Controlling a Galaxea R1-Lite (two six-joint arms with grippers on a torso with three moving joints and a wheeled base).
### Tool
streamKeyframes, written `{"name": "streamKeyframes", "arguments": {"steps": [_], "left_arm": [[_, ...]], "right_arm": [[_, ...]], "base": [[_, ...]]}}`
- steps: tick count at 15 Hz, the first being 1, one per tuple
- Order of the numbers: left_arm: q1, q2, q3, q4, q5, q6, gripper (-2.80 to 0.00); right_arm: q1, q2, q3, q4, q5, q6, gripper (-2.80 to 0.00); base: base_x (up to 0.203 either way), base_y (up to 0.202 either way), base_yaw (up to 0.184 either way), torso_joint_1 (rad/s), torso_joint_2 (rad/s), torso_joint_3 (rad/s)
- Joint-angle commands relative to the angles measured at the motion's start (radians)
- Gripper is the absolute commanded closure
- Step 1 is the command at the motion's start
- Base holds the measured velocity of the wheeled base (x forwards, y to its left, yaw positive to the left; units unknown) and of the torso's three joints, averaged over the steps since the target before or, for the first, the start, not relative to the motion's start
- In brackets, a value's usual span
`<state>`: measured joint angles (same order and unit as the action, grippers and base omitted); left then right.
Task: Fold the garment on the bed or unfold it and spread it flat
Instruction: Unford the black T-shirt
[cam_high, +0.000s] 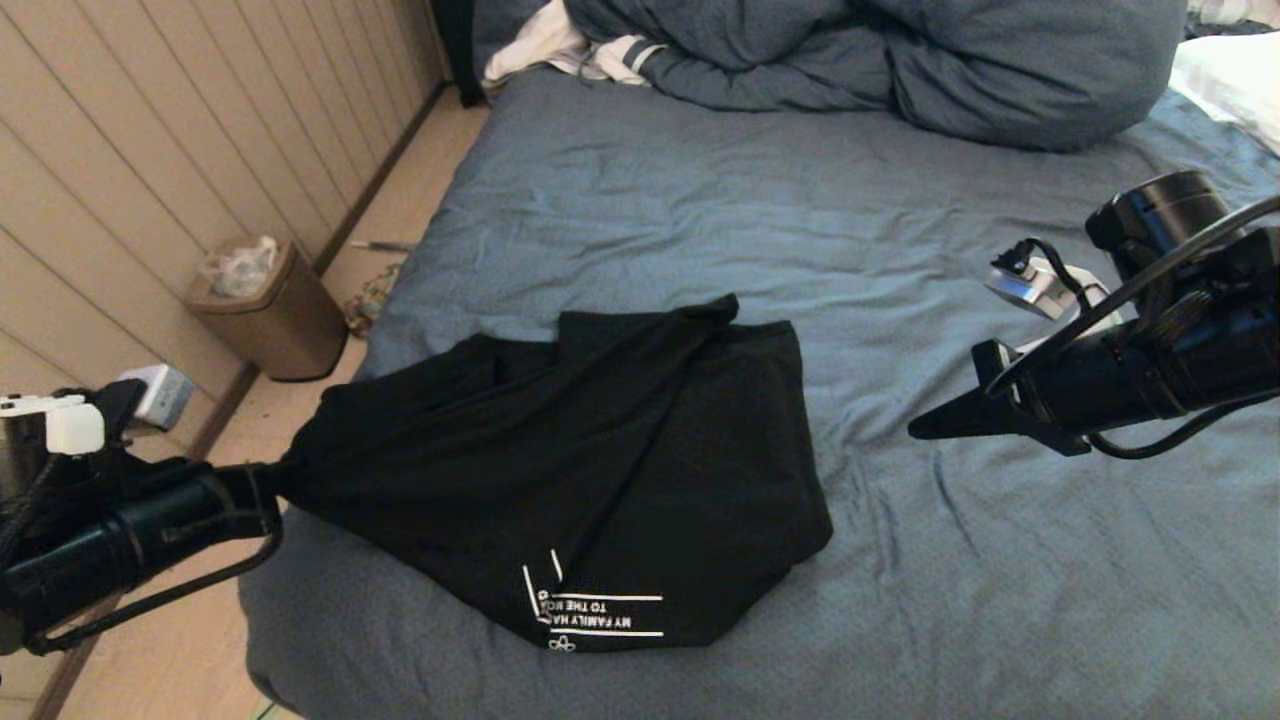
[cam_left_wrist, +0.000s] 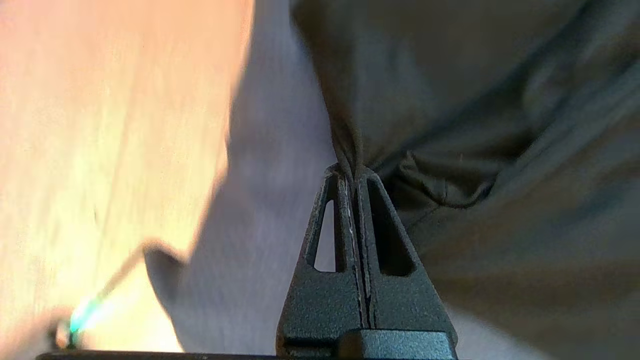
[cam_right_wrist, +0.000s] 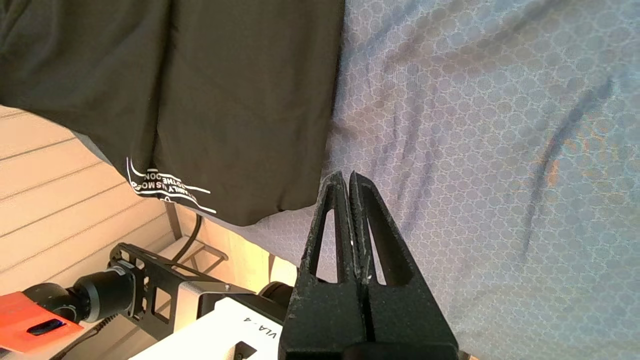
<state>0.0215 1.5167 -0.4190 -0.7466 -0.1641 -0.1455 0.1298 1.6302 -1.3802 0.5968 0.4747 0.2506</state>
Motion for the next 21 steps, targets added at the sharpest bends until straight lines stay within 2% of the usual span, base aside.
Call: {"name": "streamKeyframes", "arguments": {"steps": [1, 5, 6, 10, 12, 14, 17, 18, 20, 21], "left_arm": [[0.025, -0.053, -0.032, -0.004, -0.016, -0.002, 0.00], [0.024, -0.043, -0.027, 0.001, -0.045, -0.001, 0.00], [0.024, -0.036, -0.025, 0.003, -0.059, 0.000, -2.80], [0.022, -0.026, -0.001, 0.001, -0.084, 0.020, -2.80], [0.023, -0.035, -0.031, 0.004, -0.091, 0.019, -2.80], [-0.006, -0.042, -0.142, 0.048, -0.082, 0.017, -2.80], [-0.123, -0.033, -0.460, 0.294, -0.056, 0.002, -2.80], [-0.185, -0.017, -0.571, 0.378, -0.045, -0.013, 0.00], [-0.359, 0.049, -0.759, 0.512, -0.003, -0.040, 0.00], [-0.434, 0.094, -0.811, 0.546, 0.016, -0.047, 0.00]], "right_arm": [[-0.001, 0.000, 0.000, 0.002, 0.004, 0.001, 0.00], [0.001, 0.000, 0.000, 0.003, 0.004, 0.002, 0.00], [0.001, 0.000, 0.001, 0.003, 0.004, 0.002, 0.00], [-0.001, 0.000, 0.003, 0.003, 0.004, 0.002, 0.00], [-0.001, 0.000, 0.004, 0.003, 0.004, 0.002, 0.00], [-0.001, -0.004, 0.000, 0.003, 0.004, 0.004, 0.00], [-0.001, -0.010, -0.004, 0.001, 0.004, 0.004, 0.00], [-0.001, -0.009, -0.007, 0.001, 0.004, 0.004, 0.00], [-0.001, -0.009, -0.019, 0.001, 0.004, 0.004, 0.00], [-0.001, -0.009, -0.025, 0.001, 0.004, 0.004, 0.00]], "base": [[0.000, 0.000, 0.000, 0.000, 0.00, 0.000], [0.000, 0.000, 0.000, 0.000, 0.00, 0.000], [0.000, 0.000, 0.000, 0.000, 0.00, 0.000], [0.000, 0.000, 0.000, 0.000, 0.00, 0.000], [0.000, 0.000, 0.000, 0.000, 0.00, 0.000], [0.000, 0.000, 0.000, 0.000, 0.00, 0.000], [0.000, 0.000, 0.000, 0.000, 0.00, 0.000], [0.000, 0.000, 0.000, 0.000, 0.00, 0.000], [0.000, 0.000, 0.000, 0.000, 0.00, 0.000], [0.000, 0.000, 0.000, 0.000, 0.00, 0.000]]}}
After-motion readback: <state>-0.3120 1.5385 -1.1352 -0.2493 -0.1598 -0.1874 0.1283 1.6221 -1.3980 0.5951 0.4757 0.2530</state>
